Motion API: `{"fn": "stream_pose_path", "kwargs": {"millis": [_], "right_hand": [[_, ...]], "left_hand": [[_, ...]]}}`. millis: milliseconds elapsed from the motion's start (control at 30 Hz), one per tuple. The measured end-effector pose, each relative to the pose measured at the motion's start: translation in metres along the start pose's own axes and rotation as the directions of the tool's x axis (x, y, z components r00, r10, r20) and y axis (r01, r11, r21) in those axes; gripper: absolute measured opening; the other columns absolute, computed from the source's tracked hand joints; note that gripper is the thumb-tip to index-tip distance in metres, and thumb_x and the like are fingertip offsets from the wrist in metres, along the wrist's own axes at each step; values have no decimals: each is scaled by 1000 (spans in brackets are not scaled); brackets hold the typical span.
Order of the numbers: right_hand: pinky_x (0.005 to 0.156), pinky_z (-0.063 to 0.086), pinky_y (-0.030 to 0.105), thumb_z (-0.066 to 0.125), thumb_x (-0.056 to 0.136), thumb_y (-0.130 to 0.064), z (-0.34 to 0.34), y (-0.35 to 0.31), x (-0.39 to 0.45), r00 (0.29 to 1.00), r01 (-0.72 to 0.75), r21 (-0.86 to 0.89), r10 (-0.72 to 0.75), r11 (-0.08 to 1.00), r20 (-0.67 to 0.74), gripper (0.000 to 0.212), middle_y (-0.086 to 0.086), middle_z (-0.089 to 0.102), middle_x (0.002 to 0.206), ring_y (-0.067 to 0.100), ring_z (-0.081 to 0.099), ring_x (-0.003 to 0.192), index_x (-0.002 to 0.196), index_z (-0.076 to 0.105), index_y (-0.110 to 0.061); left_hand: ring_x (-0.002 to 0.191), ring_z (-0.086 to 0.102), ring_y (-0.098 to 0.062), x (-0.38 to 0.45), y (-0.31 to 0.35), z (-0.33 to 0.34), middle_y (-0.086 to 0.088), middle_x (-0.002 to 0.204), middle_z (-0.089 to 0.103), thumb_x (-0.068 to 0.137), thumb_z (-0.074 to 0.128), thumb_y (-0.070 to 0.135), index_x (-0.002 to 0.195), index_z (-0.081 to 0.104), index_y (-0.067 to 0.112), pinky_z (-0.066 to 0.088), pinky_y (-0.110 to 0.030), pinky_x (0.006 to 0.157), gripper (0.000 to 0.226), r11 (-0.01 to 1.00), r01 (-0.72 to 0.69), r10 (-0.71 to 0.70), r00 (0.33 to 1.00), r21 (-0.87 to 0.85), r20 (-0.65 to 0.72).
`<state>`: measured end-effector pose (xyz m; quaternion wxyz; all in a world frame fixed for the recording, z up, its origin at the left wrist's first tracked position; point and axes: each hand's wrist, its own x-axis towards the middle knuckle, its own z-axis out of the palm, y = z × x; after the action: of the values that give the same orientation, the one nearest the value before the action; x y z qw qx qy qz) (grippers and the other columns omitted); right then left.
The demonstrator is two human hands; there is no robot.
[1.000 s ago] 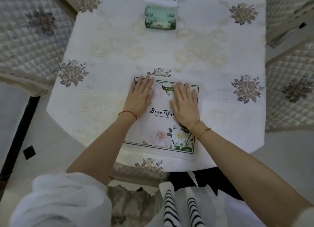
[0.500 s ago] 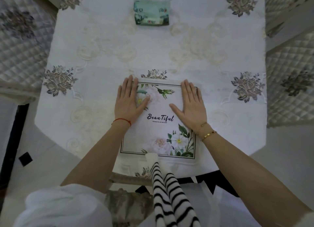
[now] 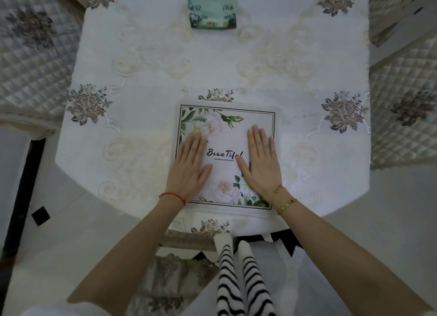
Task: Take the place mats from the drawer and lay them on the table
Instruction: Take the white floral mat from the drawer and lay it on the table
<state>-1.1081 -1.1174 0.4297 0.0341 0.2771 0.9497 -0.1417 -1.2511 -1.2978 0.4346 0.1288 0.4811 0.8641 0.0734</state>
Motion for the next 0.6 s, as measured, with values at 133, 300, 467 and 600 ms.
{"fn": "stream_pose_path", "kwargs": {"millis": [133, 300, 467, 600], "right_hand": [[123, 6, 44, 29, 103, -50, 2, 2, -8, 1000, 1, -11, -1, 1000, 8, 73, 8, -3, 164, 21, -5, 152, 156, 1, -8], [123, 7, 44, 32, 102, -49, 0, 14, -27, 1000, -15, -7, 15, 1000, 6, 75, 8, -3, 164, 20, -5, 152, 155, 1, -7], [124, 6, 43, 33, 102, -48, 1, 13, -48, 1000, -18, 19, 17, 1000, 13, 75, 7, -5, 164, 20, -7, 152, 156, 0, -7], [123, 6, 44, 33, 102, -47, 0, 6, -52, 1000, -28, 17, 28, 999, 2, 74, 9, -2, 164, 21, -6, 152, 155, 2, -6]], "left_hand": [[150, -6, -22, -11, 2, 5, -9, 163, -5, 102, 29, 43, 154, -1, 9, 8, -44, 122, 69, 1000, 17, -17, 1000, 0, 17], [150, -6, -21, -12, 2, 5, -8, 163, -4, 101, 31, 43, 154, 0, 9, 8, -44, 122, 70, 1000, 15, -15, 1000, -7, 12], [150, -7, -20, -23, -7, 3, -7, 163, -6, 102, 28, 43, 154, -2, 10, 7, -43, 122, 69, 1000, 28, -28, 1000, 14, 10], [150, -6, -21, -34, -7, 1, -9, 163, -4, 102, 24, 41, 154, 0, 7, 8, -43, 122, 66, 999, 55, -55, 999, -2, 2]]}}
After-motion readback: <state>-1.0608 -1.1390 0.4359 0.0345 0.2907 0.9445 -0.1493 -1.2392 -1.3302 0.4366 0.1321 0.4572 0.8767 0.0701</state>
